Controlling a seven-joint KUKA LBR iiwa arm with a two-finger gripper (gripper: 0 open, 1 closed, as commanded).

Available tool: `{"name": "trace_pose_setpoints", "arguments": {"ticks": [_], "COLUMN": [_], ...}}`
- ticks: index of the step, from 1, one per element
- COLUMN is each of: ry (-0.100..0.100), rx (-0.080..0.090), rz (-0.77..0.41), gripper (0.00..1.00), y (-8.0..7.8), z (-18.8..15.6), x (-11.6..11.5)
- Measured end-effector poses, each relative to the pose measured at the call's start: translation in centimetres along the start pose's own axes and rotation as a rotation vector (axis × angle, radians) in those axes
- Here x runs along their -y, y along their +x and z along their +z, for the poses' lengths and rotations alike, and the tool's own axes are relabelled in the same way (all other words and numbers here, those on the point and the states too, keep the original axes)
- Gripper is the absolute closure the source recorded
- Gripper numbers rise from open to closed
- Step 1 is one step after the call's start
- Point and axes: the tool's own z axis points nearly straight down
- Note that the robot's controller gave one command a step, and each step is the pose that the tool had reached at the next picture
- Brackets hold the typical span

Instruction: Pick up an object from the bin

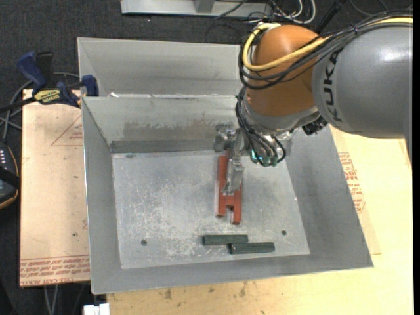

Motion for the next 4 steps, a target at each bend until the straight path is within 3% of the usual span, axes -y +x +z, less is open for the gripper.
{"name": "trace_pose_setpoints", "arguments": {"ticks": [1, 2, 3, 4], "ry": [0.003, 0.002, 0.003, 0.003], "rx": [0.021, 0.011, 0.010, 0.007], "rz": [-0.538, -0.766, -0.907, -1.118], "gripper": [0.00, 0.00, 0.00, 0.00], "y": [0.2, -0.7, -2.4, -3.1], "z": [12.6, 10.0, 10.0, 13.1], "x": [9.4, 5.1, 4.7, 3.4]}}
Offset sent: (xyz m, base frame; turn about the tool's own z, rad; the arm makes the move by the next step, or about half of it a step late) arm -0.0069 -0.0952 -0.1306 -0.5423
